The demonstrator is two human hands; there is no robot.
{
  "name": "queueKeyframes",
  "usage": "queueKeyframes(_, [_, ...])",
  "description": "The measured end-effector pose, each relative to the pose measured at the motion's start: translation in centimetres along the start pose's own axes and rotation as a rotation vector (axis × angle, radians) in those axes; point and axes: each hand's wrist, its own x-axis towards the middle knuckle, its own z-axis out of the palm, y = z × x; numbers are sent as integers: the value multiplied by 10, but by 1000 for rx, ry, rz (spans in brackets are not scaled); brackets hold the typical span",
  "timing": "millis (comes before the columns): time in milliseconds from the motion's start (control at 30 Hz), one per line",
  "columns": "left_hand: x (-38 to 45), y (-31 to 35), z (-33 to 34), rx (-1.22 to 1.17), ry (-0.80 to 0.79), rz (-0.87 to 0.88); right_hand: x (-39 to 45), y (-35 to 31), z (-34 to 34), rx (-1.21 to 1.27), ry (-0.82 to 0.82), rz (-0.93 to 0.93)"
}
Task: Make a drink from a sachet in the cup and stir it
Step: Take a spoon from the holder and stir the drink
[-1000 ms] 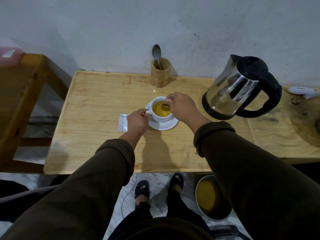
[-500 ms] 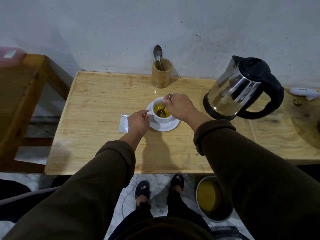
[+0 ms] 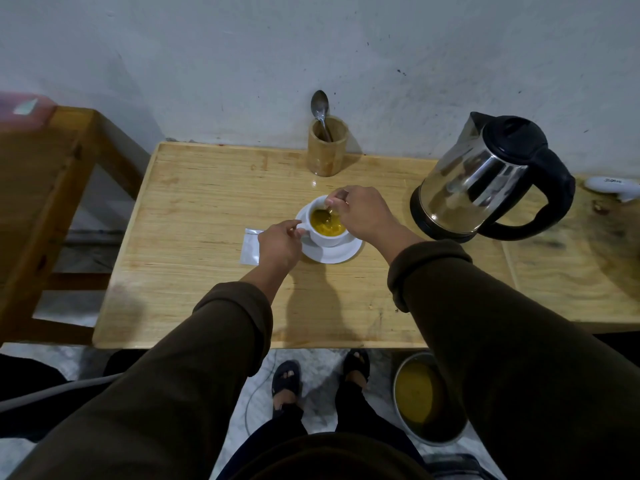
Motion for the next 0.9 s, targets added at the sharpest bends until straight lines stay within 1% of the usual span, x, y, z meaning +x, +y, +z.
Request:
queueKeyframes(133, [0,0,0,-2,-1,5,3,2,0,-33,-43,-5])
queueKeyframes(333, [0,0,0,-27,-1,2,3,4,-6,-131,27,3])
queueKeyframes(433, [0,0,0,-21,-6,5,1,2,-5,-87,47,-6])
queueKeyframes(567, [0,0,-1,-5,-5,9,-2,0,0,-18,9,-17])
queueKeyframes(733, [1,0,0,-4,-9,8,-2,3,0,-72,-32,-44])
queueKeyframes(900, [1,0,-1,1,-3,15,0,4,-2,-143,21,-9])
